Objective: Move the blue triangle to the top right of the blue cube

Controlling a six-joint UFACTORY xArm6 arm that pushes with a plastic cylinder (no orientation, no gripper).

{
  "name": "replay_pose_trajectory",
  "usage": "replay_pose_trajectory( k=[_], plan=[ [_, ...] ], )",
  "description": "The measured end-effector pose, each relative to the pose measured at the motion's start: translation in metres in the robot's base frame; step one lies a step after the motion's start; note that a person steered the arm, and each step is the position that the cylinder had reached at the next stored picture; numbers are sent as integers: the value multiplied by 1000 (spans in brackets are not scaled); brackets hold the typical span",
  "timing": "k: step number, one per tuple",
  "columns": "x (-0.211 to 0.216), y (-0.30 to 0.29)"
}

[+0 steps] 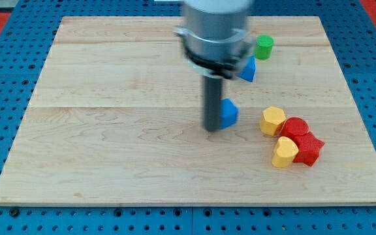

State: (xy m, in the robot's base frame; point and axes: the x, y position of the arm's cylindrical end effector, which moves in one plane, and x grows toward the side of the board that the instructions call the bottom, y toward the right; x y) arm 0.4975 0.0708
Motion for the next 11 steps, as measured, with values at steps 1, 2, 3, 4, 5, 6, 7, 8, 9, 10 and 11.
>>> replay_pose_trajectory(
  k=[1,2,3,4,5,6,7,8,9,10,11],
  plan=[
    [-13,-80],
    [-98,-94],
    [-166,-42],
    [-199,16],
    [-162,60],
    [-125,44],
    [-134,20],
    [-113,8],
    [-71,20],
    [-125,14],
    [-109,69]
  ],
)
